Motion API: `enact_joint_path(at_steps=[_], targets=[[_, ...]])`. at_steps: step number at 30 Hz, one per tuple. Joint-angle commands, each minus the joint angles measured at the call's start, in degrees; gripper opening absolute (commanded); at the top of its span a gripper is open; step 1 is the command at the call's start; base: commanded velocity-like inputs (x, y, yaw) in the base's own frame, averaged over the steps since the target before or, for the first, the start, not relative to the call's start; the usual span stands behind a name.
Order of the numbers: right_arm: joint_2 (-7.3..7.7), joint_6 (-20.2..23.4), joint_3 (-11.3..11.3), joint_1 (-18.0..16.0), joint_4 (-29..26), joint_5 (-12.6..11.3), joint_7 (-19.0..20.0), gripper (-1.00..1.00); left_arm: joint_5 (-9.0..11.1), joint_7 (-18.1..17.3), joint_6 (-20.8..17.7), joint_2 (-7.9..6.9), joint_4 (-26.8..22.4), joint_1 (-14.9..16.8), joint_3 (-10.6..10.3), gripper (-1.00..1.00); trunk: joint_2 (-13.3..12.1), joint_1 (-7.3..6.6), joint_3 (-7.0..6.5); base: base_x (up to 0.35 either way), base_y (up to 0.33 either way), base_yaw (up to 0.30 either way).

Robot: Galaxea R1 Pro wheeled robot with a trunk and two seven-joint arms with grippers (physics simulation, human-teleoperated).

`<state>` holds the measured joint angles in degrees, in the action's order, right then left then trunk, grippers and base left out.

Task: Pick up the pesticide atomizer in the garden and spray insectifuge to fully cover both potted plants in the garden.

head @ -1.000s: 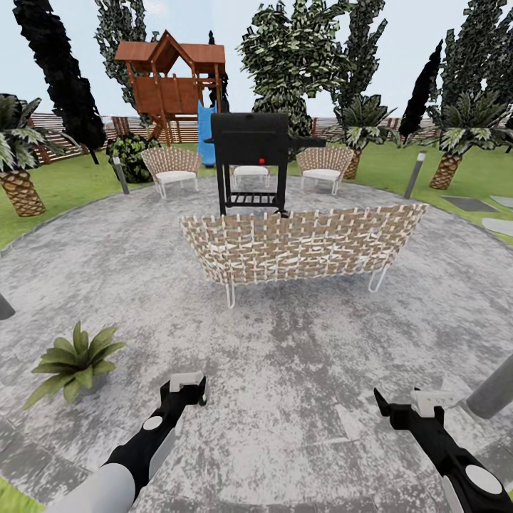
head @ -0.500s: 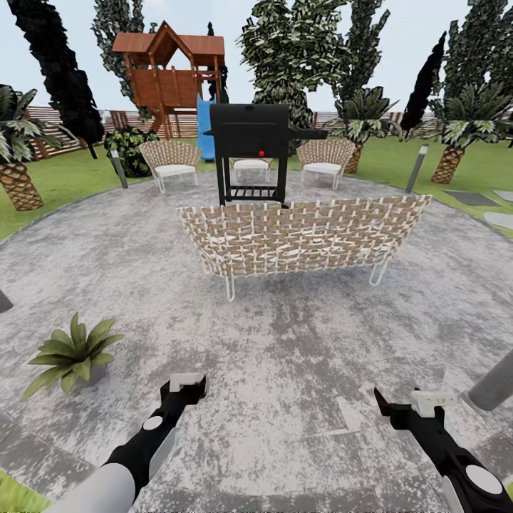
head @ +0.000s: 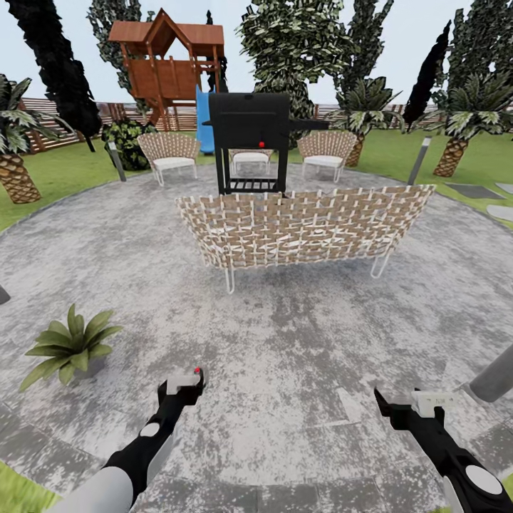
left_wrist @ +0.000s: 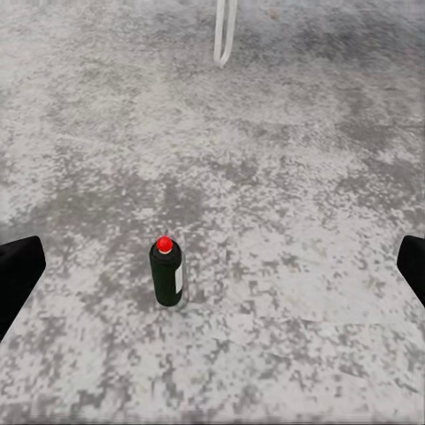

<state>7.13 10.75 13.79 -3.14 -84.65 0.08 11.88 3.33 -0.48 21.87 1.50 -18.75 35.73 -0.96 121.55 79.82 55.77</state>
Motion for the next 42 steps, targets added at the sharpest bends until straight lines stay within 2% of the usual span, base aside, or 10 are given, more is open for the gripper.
enact_joint_path(at_steps=[1,18,42], targets=[[-0.01,0.3,0.1,0.0,-0.1,0.0,0.3,1.00,0.4,0.0,0.3,-0.01,0.1,0.0,-0.1,1.00,0.4,0.22,0.32,0.000,0.000,0.000],[-0.01,0.3,0.0,0.0,0.0,0.0,0.3,1.00,0.4,0.4,0.6,0.08,0.0,0.0,-0.1,1.00,7.3,3.95,4.83,0.000,0.000,0.052],[-0.22,0.0,-0.1,0.0,0.2,0.2,0.3,1.00,0.4,0.4,0.6,-0.01,0.2,0.0,0.0,1.00,16.9,9.22,9.21,0.000,0.000,0.005]])
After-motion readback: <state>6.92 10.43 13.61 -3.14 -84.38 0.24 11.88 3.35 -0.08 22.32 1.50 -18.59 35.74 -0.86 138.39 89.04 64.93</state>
